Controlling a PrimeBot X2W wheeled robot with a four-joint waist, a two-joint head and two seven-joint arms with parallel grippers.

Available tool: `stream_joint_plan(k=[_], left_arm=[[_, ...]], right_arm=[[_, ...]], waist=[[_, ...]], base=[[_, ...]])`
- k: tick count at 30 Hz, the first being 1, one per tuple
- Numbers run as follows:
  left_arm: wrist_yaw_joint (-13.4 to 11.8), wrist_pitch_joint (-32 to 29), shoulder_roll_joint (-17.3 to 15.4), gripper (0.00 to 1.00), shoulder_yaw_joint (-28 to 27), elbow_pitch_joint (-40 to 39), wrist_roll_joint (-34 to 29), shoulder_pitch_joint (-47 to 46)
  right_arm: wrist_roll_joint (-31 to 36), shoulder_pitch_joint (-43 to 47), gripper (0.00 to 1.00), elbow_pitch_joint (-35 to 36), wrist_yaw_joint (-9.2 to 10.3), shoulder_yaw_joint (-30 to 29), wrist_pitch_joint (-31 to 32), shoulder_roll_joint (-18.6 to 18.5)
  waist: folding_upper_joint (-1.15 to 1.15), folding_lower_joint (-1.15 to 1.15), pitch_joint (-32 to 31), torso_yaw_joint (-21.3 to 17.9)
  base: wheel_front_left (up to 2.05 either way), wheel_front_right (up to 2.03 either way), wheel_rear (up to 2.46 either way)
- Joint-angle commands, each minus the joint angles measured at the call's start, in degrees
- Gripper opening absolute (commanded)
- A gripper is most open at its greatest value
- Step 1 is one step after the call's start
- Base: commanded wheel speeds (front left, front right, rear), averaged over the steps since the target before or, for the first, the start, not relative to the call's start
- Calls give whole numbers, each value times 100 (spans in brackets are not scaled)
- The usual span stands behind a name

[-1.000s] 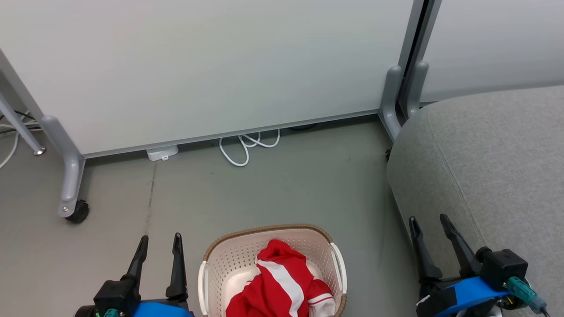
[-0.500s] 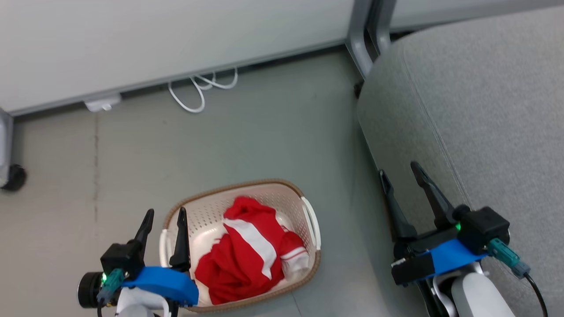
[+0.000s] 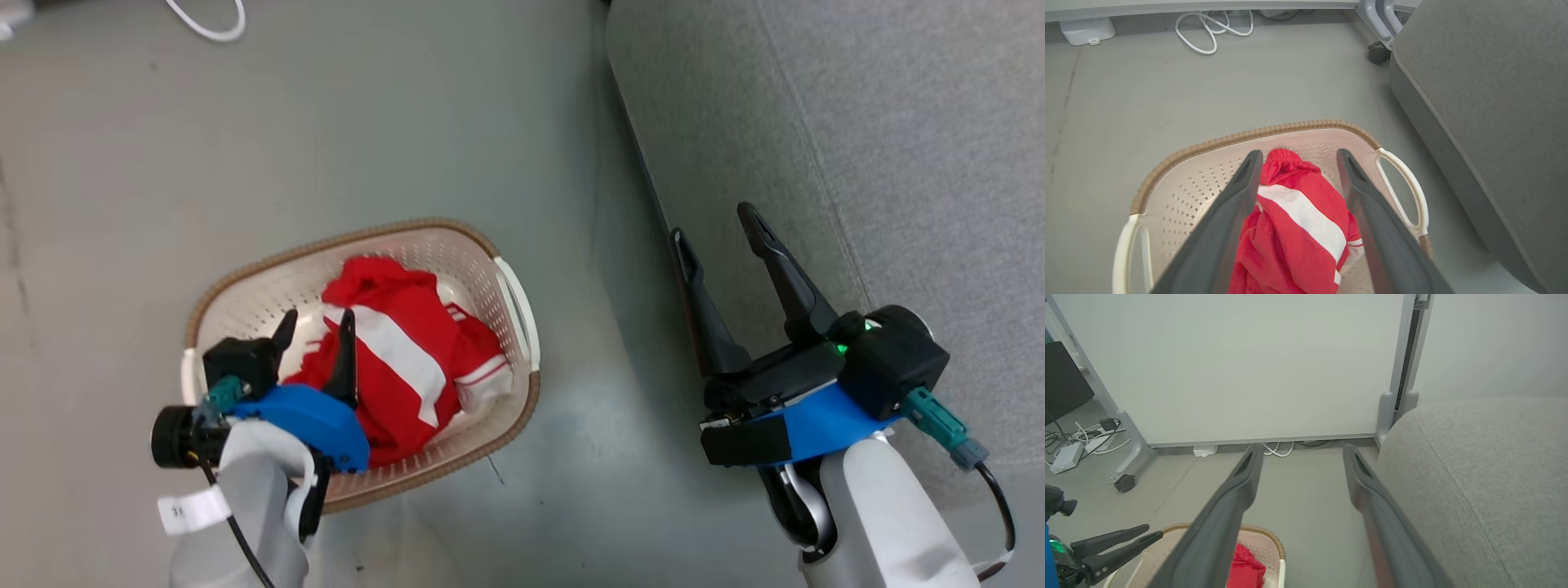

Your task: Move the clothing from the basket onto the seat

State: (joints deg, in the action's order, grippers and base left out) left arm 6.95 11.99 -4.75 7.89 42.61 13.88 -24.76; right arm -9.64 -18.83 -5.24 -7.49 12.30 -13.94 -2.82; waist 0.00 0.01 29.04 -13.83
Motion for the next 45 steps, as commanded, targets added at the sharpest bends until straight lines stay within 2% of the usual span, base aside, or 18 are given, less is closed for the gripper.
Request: stream_joint_plan(k=[1,14,21,40,41,42,43,45], left_arm=[[29,-46,-90,100,24,234,45,-363],[54,-197,-356,100,84,1452,215,-1392],[-61,-199,-425,100,22,1965,304,-1705],[26,-585,-279,100,58,2733,683,-2072],[25,-595,-281,65,72,2741,694,-2087],[29,-603,-282,25,94,2757,701,-2098],[34,-612,-282,0,110,2767,709,-2104],[44,-632,-278,0,141,2792,731,-2106]], right_arm=[[-33,-175,100,76,-1,19,-47,-12],[-232,-395,100,227,-1,242,-117,-10],[-373,-465,100,252,-1,350,-130,-10],[-555,-454,100,420,-1,440,-130,-10],[-558,-454,100,420,-1,443,-130,-10],[-561,-454,100,419,-1,444,-130,-10],[-564,-454,100,415,-1,442,-130,-10],[-571,-458,100,404,-1,438,-131,-10]], waist=[[0,-1,578,-203],[0,-1,1430,-464],[0,-1,1731,-560],[0,-1,1944,-646],[0,-1,1945,-646],[0,-1,1944,-645],[0,-1,1943,-645],[0,-1,1941,-644]], base=[[0,0,0],[0,0,0],[0,0,0],[0,0,0],[0,0,0],[0,0,0],[0,0,0],[0,0,0]])
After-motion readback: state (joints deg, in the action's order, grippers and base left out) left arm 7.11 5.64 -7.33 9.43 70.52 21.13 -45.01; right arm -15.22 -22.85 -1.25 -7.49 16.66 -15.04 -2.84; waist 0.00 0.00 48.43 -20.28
